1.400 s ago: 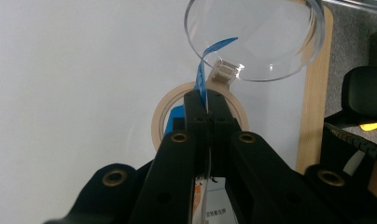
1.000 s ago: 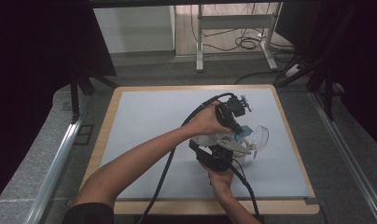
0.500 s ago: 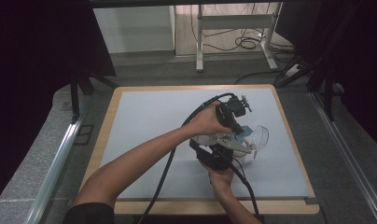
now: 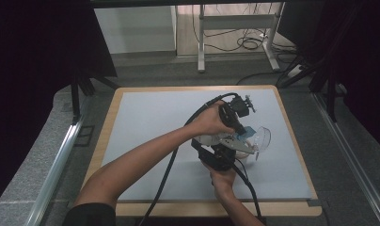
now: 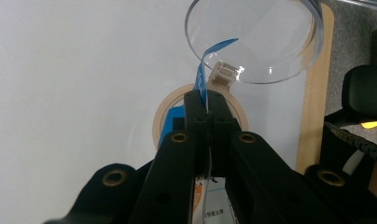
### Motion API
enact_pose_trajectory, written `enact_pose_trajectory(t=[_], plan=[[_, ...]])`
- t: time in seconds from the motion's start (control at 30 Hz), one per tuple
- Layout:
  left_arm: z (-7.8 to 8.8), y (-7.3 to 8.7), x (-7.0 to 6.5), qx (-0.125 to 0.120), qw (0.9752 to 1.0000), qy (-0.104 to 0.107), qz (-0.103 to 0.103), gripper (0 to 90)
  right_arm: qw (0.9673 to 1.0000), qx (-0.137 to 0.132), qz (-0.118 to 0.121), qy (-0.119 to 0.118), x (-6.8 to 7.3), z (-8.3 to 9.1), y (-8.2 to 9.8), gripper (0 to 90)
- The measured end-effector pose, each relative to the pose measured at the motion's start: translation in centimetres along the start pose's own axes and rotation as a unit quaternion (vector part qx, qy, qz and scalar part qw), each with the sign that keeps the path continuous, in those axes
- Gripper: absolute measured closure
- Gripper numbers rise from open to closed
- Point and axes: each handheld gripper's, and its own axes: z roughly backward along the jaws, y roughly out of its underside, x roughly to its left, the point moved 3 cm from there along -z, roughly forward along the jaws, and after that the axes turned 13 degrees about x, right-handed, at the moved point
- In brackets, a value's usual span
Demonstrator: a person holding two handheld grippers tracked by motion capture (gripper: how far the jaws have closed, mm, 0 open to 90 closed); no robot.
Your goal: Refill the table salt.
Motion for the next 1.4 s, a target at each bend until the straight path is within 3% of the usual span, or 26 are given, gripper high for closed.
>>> enact_pose_trajectory(t=[1.4], plan=[[0.12, 0.08, 0.1, 0.002, 1.0, 0.0, -0.002, 90.0, 1.0, -0.006, -0.005, -0.005, 0.08, -0.15, -0.03, 56.7]])
